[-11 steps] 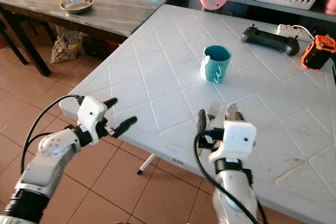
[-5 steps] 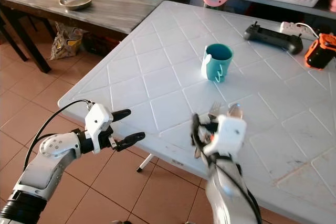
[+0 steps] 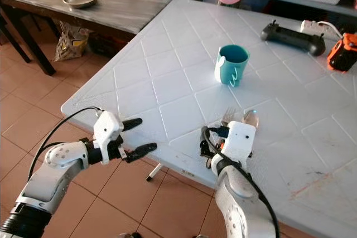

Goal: Setting the table

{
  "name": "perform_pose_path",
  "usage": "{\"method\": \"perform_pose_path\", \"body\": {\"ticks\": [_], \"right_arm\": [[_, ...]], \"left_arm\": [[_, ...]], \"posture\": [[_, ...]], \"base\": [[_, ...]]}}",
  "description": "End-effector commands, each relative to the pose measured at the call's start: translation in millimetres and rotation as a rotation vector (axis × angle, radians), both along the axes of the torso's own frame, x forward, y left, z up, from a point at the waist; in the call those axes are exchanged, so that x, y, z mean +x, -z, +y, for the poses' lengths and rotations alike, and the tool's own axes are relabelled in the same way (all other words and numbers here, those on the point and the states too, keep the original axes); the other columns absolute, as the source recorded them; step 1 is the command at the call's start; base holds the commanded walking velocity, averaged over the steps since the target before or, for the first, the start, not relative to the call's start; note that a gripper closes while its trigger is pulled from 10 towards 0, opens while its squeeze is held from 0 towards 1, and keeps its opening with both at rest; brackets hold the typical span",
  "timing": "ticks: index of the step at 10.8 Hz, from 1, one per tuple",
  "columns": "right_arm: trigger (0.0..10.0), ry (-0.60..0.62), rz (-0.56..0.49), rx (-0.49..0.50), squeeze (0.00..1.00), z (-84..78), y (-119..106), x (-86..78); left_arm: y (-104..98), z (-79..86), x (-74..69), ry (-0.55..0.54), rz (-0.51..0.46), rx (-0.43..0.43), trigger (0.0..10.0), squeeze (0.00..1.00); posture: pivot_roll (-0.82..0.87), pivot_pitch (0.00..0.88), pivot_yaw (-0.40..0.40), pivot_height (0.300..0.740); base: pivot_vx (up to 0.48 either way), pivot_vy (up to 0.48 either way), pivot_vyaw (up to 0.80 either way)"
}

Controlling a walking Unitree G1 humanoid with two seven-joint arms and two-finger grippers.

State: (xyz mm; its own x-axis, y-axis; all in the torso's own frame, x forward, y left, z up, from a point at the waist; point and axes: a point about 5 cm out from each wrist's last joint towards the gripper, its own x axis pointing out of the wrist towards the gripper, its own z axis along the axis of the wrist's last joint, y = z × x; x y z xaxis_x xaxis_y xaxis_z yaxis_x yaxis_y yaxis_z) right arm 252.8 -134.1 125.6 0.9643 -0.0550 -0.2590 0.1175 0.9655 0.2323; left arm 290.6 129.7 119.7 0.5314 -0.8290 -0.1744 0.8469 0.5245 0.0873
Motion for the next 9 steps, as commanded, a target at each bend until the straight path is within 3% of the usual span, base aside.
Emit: {"method": "perform_pose_path", "body": {"ticks": [1,3,5,6,9], "right_arm": [[0.0,0.018,0.046,0.148,0.00,19.2,2,-1.3],[0.0,0.001,0.044,0.174,0.00,25.7,-3,2.3],[1.0,-0.025,0.072,0.199,0.00,34.8,-12,10.1],[0.0,-0.030,0.094,0.225,0.00,38.6,-13,10.4],[0.0,-0.026,0.173,0.232,0.00,42.5,-16,5.4]], "left_arm": [[-1,-1.9,-2.2,0.017,0.003,0.000,10.0,0.00],[-1,-5.1,-1.0,0.030,0.009,0.003,10.0,0.00],[0,-8.8,-0.6,0.051,0.016,0.008,10.0,0.00],[0,-10.0,-0.2,0.052,0.017,0.008,10.0,0.00],[3,-11.0,-3.2,0.064,0.030,0.014,10.0,0.00]], "posture": [[0.05,0.197,0.034,0.740],[0.05,0.197,0.046,0.740],[0.04,0.195,0.055,0.740],[0.04,0.195,0.054,0.740],[0.04,0.199,0.053,0.740]], "base": [[0.000,0.000,0.00],[0.000,0.000,0.00],[0.000,0.000,0.00],[0.000,0.000,0.00],[0.000,0.000,0.00]]}}
